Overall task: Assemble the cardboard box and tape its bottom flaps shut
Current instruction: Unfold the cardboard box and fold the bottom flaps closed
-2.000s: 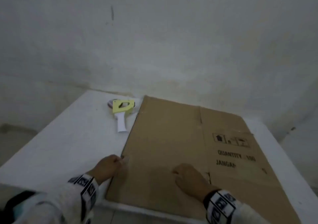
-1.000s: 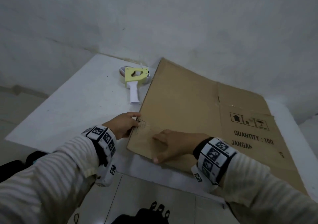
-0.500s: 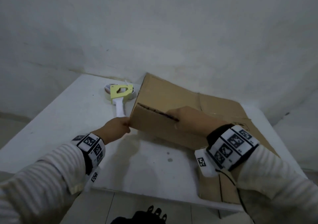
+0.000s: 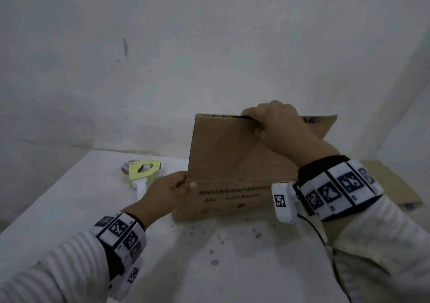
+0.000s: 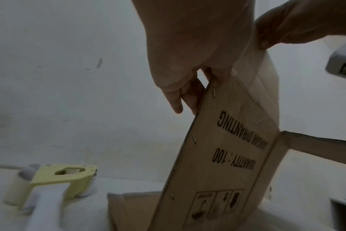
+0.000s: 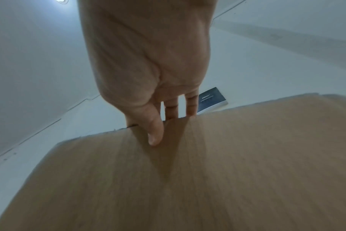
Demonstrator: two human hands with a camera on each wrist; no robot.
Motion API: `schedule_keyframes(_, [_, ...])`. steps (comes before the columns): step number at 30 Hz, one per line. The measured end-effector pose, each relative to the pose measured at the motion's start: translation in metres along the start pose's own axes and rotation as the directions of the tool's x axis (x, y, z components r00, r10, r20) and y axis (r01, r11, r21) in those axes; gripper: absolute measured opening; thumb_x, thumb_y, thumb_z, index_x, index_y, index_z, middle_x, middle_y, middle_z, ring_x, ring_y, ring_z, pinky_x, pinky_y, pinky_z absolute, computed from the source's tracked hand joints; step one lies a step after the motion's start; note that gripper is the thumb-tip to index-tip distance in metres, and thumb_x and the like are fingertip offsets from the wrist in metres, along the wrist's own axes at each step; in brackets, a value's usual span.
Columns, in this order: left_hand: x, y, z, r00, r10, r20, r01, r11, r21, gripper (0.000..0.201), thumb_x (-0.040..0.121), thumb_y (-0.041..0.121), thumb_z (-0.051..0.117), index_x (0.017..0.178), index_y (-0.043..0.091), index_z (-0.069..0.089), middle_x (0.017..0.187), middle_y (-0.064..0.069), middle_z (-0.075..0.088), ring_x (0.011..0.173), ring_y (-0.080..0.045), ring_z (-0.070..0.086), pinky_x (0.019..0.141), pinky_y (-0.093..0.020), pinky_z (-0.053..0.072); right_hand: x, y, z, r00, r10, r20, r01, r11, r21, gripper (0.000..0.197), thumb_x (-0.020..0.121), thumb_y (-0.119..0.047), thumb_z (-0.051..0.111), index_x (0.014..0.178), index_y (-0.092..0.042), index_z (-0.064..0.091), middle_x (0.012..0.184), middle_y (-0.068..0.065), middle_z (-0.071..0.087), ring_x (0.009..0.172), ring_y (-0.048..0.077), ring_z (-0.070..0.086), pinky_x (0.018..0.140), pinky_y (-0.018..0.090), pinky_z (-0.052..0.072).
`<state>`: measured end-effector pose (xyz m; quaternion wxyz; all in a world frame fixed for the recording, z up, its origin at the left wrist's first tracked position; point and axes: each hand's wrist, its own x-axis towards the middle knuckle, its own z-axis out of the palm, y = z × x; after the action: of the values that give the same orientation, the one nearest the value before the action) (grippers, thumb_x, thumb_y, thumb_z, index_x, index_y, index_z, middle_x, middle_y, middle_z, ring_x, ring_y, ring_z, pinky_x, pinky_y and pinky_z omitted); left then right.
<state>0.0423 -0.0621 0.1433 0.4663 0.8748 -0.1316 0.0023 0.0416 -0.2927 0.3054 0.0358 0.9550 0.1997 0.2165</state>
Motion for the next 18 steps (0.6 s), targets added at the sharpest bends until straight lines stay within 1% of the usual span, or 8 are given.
schedule_keyframes(3, [0.005, 0.013, 0.004, 0.998, 0.014, -0.059, -0.021, 0.994, -0.111, 0.007, 0.081, 0.057, 0.051, 0.082, 0.054, 0.058, 0.091, 0.015, 0.067, 0.094, -0.015, 0.065, 0.08, -0.03, 0.052, 0.005, 0.01, -0.001, 0.993, 0.039, -0.114, -0.032, 0.997, 0.066, 0.047, 0.088, 0.0, 0.046, 0.128, -0.022, 0.058, 0.119, 0.008, 0.065, 0.105, 0.032, 0.055, 0.085, 0.038, 0.043])
schedule_keyframes(5, [0.01, 0.016, 0.005, 0.995, -0.012, -0.095, -0.006, 0.983, -0.183, 0.013, 0.077, 0.06, 0.051, 0.082, 0.053, 0.061, 0.089, 0.015, 0.068, 0.093, -0.017, 0.066, 0.082, -0.038, 0.055, 0.009, 0.013, 0.003, 0.983, 0.052, -0.174, -0.029, 0.99, 0.136, 0.048, 0.089, 0.001, 0.045, 0.131, -0.018, 0.055, 0.125, 0.01, 0.063, 0.113, 0.032, 0.055, 0.095, 0.042, 0.044])
schedule_keyframes(8, [0.016, 0.017, 0.003, 0.99, -0.063, -0.123, 0.033, 0.973, -0.229, 0.011, 0.092, 0.034, 0.054, 0.087, 0.039, 0.062, 0.097, 0.0, 0.071, 0.094, -0.023, 0.066, 0.087, -0.048, 0.054, 0.014, 0.013, 0.018, 0.97, 0.067, -0.235, -0.027, 0.985, 0.169, 0.052, 0.088, 0.0, 0.05, 0.138, -0.013, 0.047, 0.135, 0.012, 0.056, 0.125, 0.03, 0.05, 0.106, 0.041, 0.038])
schedule_keyframes(10, [0.019, 0.015, 0.002, 0.986, -0.113, -0.123, 0.077, 0.96, -0.268, 0.012, 0.095, 0.025, 0.053, 0.09, 0.027, 0.064, 0.095, -0.006, 0.07, 0.093, -0.028, 0.066, 0.085, -0.047, 0.055, 0.014, 0.01, 0.032, 0.955, 0.084, -0.285, -0.025, 0.979, 0.204, 0.052, 0.084, 0.0, 0.057, 0.134, -0.008, 0.049, 0.136, 0.016, 0.053, 0.127, 0.033, 0.048, 0.108, 0.044, 0.038])
schedule_keyframes(12, [0.021, 0.013, 0.002, 0.983, -0.144, -0.116, 0.103, 0.946, -0.307, 0.013, 0.095, 0.02, 0.052, 0.094, 0.015, 0.064, 0.091, -0.006, 0.068, 0.088, -0.029, 0.065, 0.074, -0.036, 0.058, 0.01, 0.006, 0.047, 0.931, 0.078, -0.358, -0.003, 0.978, 0.206, 0.041, 0.079, -0.001, 0.061, 0.12, -0.006, 0.058, 0.124, 0.017, 0.059, 0.115, 0.035, 0.055, 0.099, 0.045, 0.045])
schedule_keyframes(14, [0.022, 0.012, 0.002, 0.98, -0.176, -0.091, 0.13, 0.919, -0.372, 0.013, 0.096, 0.016, 0.05, 0.092, 0.013, 0.062, 0.088, -0.003, 0.066, 0.082, -0.022, 0.064, 0.061, -0.02, 0.056, 0.007, 0.002, 0.057, 0.897, 0.072, -0.436, 0.009, 0.983, 0.182, 0.03, 0.074, -0.001, 0.061, 0.103, -0.008, 0.061, 0.103, 0.012, 0.064, 0.096, 0.033, 0.059, 0.085, 0.039, 0.046])
schedule_keyframes(16, [0.026, 0.007, -0.002, 0.976, -0.205, -0.068, 0.161, 0.901, -0.403, 0.017, 0.097, 0.015, 0.049, 0.086, 0.017, 0.062, 0.087, -0.006, 0.065, 0.082, -0.025, 0.061, 0.068, -0.028, 0.054, 0.006, -0.001, 0.061, 0.872, 0.08, -0.483, 0.005, 0.985, 0.171, 0.026, 0.067, 0.001, 0.062, 0.09, -0.012, 0.059, 0.085, 0.007, 0.065, 0.08, 0.029, 0.06, 0.072, 0.031, 0.039])
schedule_keyframes(18, [0.032, 0.002, -0.006, 0.97, -0.237, -0.052, 0.193, 0.885, -0.423, 0.016, 0.096, 0.017, 0.05, 0.087, 0.022, 0.063, 0.091, -0.012, 0.063, 0.082, -0.025, 0.057, 0.074, -0.035, 0.046, 0.006, -0.004, 0.064, 0.874, 0.099, -0.476, -0.02, 0.986, 0.168, 0.028, 0.063, 0.003, 0.064, 0.083, -0.015, 0.055, 0.072, 0.002, 0.062, 0.07, 0.026, 0.057, 0.069, 0.029, 0.03])
